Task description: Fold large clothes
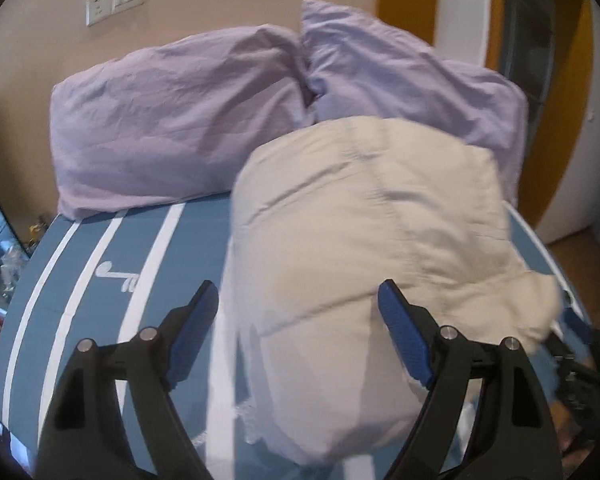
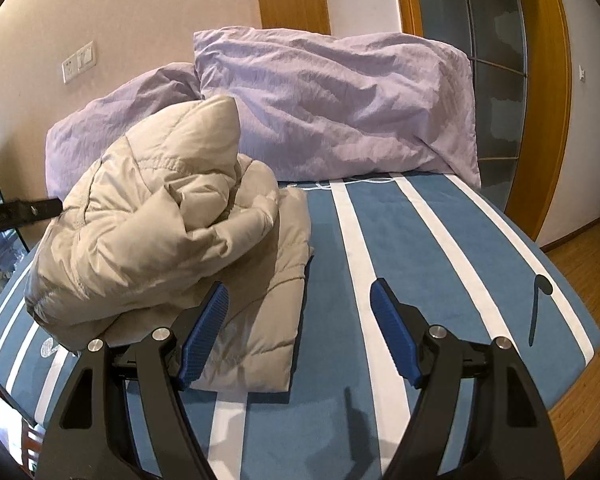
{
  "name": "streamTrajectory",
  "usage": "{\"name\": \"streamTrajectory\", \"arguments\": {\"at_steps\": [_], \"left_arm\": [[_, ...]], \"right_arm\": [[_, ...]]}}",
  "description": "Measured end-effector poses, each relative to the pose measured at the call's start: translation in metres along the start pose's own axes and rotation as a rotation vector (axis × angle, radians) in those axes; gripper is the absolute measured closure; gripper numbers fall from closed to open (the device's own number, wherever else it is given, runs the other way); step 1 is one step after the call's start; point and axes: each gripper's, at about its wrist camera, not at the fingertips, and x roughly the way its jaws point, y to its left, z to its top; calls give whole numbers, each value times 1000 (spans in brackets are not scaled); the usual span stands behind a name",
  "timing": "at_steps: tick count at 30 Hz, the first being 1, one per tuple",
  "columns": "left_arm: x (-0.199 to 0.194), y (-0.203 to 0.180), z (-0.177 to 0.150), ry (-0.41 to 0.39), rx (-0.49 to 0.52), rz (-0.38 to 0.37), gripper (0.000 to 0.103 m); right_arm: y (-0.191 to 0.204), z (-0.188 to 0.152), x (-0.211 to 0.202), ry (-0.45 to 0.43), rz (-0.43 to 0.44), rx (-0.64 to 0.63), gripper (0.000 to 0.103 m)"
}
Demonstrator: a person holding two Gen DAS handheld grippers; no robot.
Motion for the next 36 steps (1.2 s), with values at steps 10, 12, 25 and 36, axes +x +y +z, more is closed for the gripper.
{"name": "streamTrajectory", "arguments": {"at_steps": [10,12,25,36], "left_arm": [[33,-3,-9,44,-32,-134,14],[36,-9,-13,34,-15,-127,14],[42,-38,-25,1,75,-102,14],[40,-41,-31,-24,107,-119,14]], "right_arm": [[-7,13,-1,-28,-10,17,28],[-7,17,-3,-38,-9,23,28],[25,43,10,-60,89,-12,54],[49,43,65,19,113,-7,65]]}}
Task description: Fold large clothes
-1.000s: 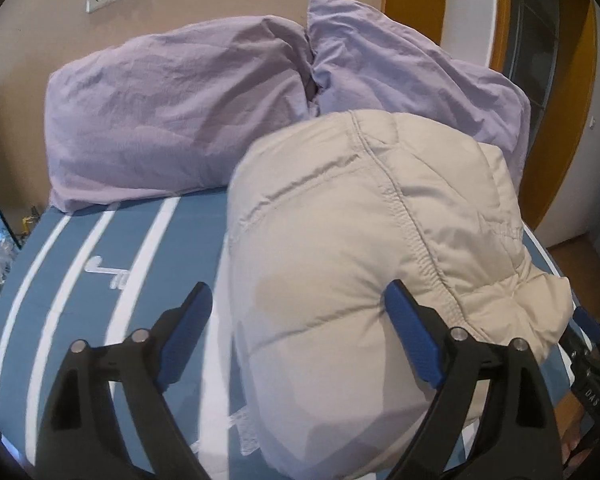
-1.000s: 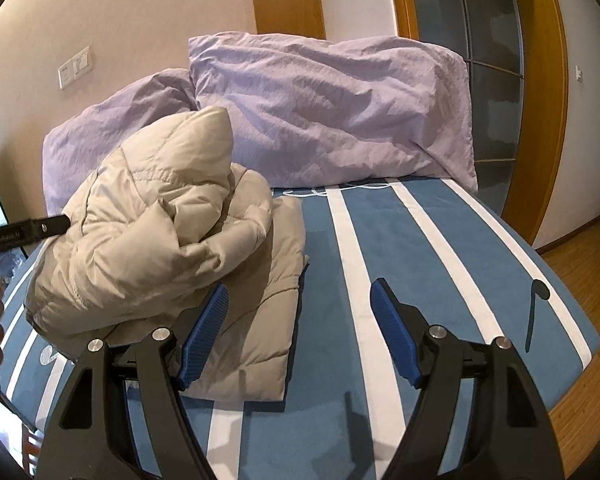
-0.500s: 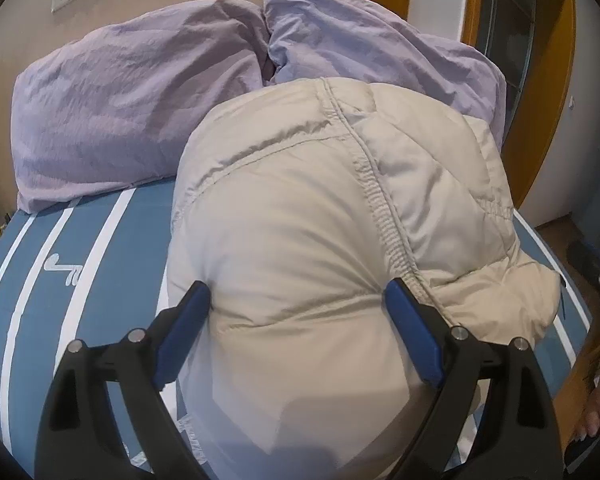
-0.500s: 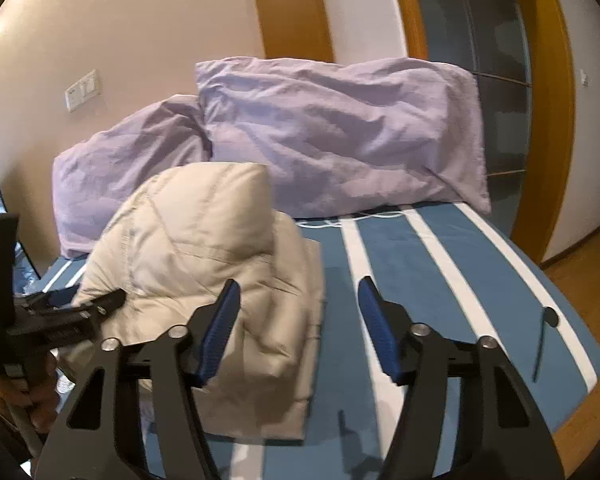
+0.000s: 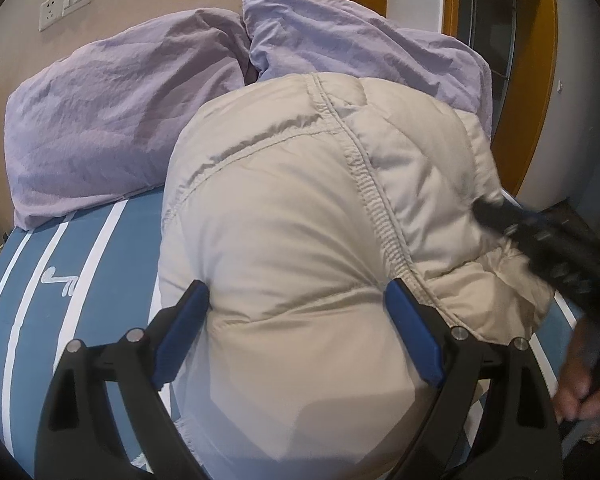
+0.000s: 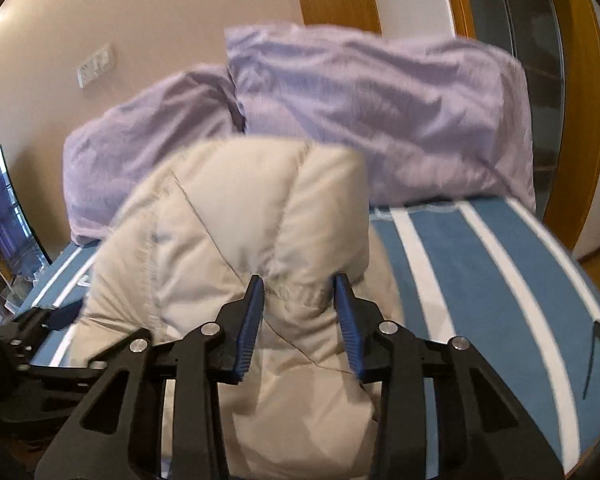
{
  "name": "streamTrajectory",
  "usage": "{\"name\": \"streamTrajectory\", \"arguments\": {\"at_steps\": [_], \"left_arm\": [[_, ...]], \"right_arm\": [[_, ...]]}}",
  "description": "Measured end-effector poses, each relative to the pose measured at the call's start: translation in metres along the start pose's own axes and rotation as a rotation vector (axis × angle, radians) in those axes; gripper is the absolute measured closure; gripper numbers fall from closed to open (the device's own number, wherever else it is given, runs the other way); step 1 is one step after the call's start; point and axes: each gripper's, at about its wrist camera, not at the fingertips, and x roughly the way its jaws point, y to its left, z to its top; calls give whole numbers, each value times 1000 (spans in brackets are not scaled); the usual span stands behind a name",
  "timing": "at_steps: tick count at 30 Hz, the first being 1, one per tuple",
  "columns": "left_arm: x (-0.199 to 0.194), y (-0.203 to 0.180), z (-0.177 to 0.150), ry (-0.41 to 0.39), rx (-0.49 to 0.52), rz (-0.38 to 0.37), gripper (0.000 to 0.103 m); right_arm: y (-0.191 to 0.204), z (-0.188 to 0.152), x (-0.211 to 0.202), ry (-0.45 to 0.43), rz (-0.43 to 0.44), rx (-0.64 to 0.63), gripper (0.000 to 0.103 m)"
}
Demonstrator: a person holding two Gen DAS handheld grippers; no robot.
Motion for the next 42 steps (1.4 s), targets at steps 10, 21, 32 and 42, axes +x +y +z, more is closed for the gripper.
{"name": "streamTrajectory", "arguments": {"at_steps": [10,21,32,42], "left_arm": [[-9,6,22,-21,-28,-43,13],[11,49,71,-47,-75,134,12],[41,45,57,-52,-63,184,6],[57,46,51,-35,-38,190,6]], "right_arm": [[-18,-27,31,77,28,44,65],[-19,-31,35,87,31,57,65],[-20,-32,36,78,16,61,65],[-16,-33,35,66,-7,53,64]]}}
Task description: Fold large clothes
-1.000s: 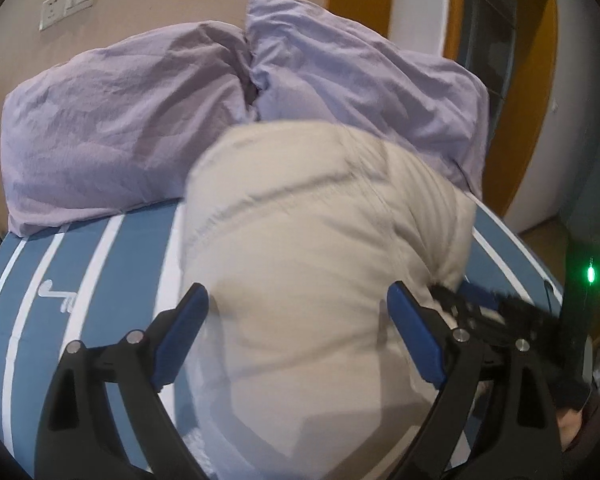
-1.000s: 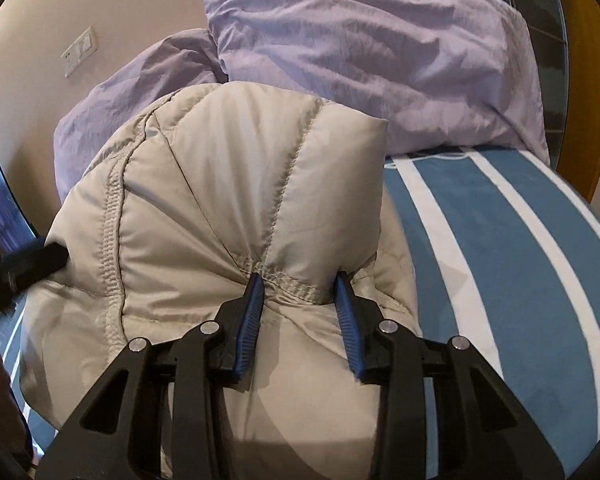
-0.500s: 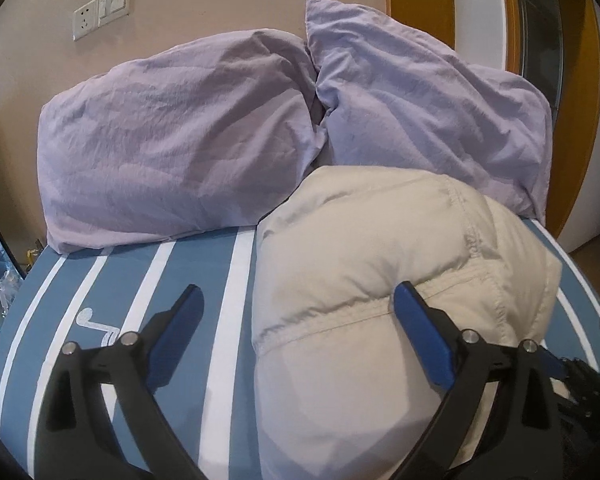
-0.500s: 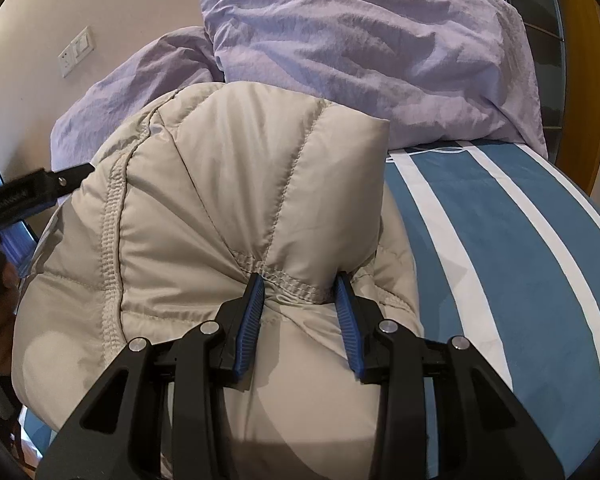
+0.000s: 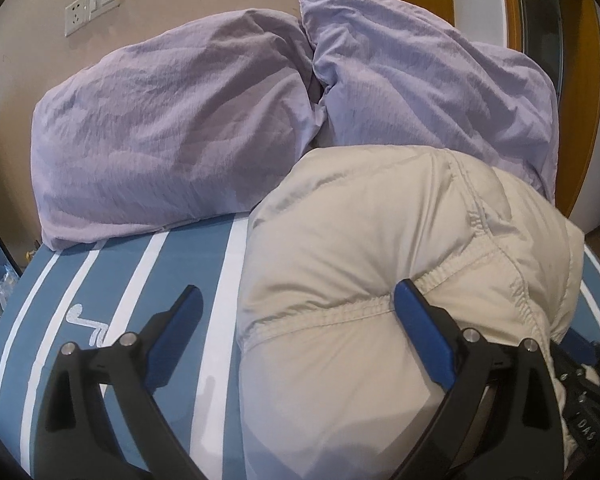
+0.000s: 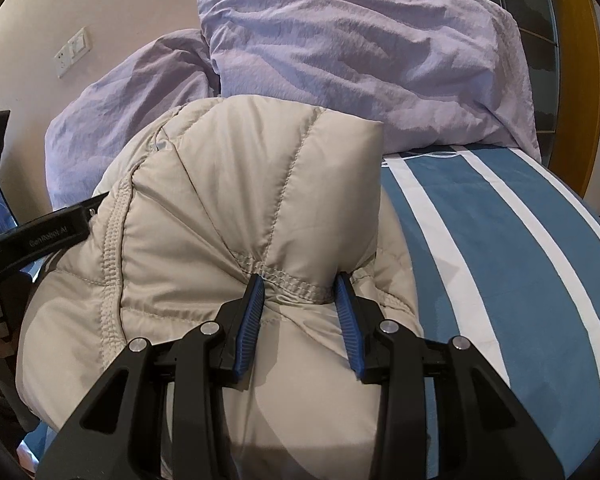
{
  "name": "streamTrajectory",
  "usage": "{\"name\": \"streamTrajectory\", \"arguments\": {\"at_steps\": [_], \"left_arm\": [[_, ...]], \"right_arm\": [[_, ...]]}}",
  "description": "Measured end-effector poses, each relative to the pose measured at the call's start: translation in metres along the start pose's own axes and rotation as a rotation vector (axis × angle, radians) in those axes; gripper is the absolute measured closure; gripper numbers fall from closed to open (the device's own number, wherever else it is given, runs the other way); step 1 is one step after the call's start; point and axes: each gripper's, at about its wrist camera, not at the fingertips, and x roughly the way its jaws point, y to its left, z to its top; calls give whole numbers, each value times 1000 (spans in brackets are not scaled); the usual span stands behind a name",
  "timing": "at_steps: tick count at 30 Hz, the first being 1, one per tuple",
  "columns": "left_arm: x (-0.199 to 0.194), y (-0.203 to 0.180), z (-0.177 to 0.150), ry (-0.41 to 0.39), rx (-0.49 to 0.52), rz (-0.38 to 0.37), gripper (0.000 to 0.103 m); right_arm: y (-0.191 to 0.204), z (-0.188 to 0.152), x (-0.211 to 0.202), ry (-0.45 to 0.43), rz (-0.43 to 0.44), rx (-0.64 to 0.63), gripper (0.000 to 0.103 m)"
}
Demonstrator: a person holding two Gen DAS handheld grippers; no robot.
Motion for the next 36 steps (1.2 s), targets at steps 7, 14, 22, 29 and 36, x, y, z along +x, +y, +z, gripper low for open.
{"name": "streamTrajectory", "arguments": {"at_steps": [7,14,22,29,36], "left_arm": [[10,0,-5,14,0,-4,6],[14,-8,-7,12,22,4,6],[18,-6,-8,11,14,-15,6],[20,-3,-10,10,-6,-39,6],[19,-2,-11,4,-20,-66,6]], "right_arm": [[-2,16,-8,18,-19,-7,56],[0,51,-26,-62,-3,2,48],[25,101,-10,-133,-54,-52,48],[13,113,31,-69,-127,-17,48],[-1,95,62,10,-117,38,49]]}}
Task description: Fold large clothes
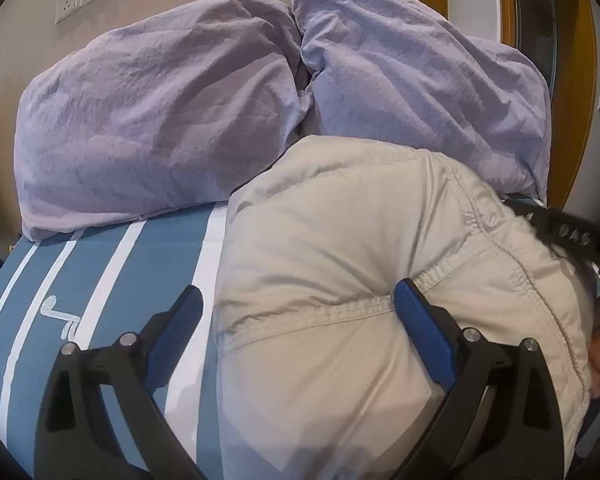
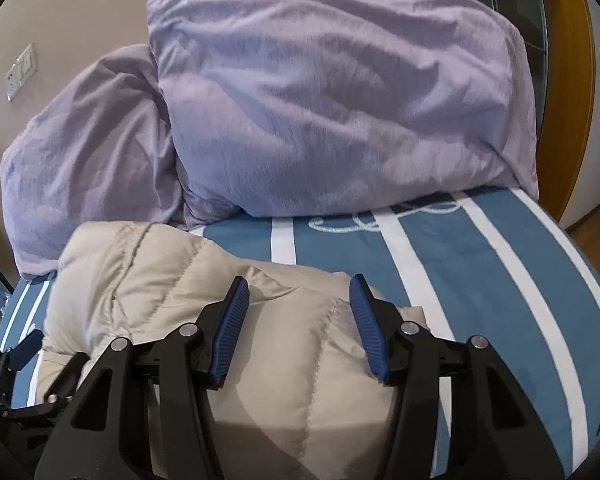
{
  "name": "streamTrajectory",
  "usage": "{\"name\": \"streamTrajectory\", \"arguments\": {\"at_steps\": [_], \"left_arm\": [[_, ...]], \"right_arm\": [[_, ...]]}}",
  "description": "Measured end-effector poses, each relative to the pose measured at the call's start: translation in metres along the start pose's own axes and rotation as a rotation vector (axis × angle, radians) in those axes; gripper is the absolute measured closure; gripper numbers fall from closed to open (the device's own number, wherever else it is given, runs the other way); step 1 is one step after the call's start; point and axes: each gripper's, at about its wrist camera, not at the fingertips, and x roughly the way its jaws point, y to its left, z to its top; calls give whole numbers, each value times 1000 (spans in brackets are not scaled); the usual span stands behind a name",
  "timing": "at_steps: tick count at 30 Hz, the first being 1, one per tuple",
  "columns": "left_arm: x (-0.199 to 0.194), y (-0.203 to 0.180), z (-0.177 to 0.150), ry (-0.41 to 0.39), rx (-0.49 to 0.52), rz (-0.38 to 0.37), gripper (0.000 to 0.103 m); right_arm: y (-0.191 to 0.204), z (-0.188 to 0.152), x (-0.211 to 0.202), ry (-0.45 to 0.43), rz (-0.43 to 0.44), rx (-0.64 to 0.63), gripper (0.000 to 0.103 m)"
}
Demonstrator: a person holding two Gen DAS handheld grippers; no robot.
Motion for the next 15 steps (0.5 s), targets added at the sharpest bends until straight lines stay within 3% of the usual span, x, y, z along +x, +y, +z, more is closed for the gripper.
{"name": "streamTrajectory", "arguments": {"at_steps": [6,15], "left_arm": [[1,1,1,9,-23,-32,6],[-8,-3,23,30,-13,-14,6]], "right_arm": [[-5,-10,19,27,-13,22,49],[-8,-18,36,75,-32,30,48]]}}
